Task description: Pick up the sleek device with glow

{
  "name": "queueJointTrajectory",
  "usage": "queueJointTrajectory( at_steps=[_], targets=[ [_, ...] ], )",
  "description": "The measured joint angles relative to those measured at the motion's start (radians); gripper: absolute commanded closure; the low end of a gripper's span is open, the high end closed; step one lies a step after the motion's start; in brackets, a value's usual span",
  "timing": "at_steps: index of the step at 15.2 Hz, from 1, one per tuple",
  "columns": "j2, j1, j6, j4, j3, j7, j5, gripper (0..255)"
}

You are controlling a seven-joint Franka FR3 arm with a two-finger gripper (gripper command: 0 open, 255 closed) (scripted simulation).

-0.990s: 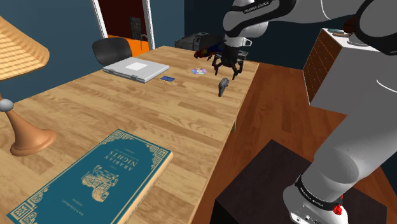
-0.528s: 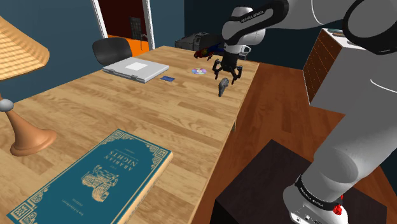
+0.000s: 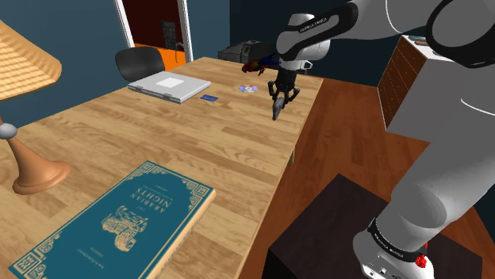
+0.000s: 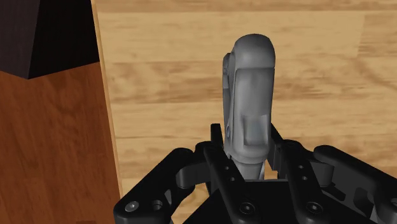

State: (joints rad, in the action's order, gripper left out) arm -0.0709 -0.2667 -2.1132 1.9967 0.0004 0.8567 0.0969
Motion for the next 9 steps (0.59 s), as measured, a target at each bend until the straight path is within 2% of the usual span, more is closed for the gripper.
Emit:
queueJointTrajectory(
  at_steps=[5,9],
  targets=[
    [-0.001,0.0,0.0,-0.002,0.0,0.0,0.0,255],
    [0.009,-0.001,0.036,-0.028,-0.001,0.002,-0.002,255]
  ],
)
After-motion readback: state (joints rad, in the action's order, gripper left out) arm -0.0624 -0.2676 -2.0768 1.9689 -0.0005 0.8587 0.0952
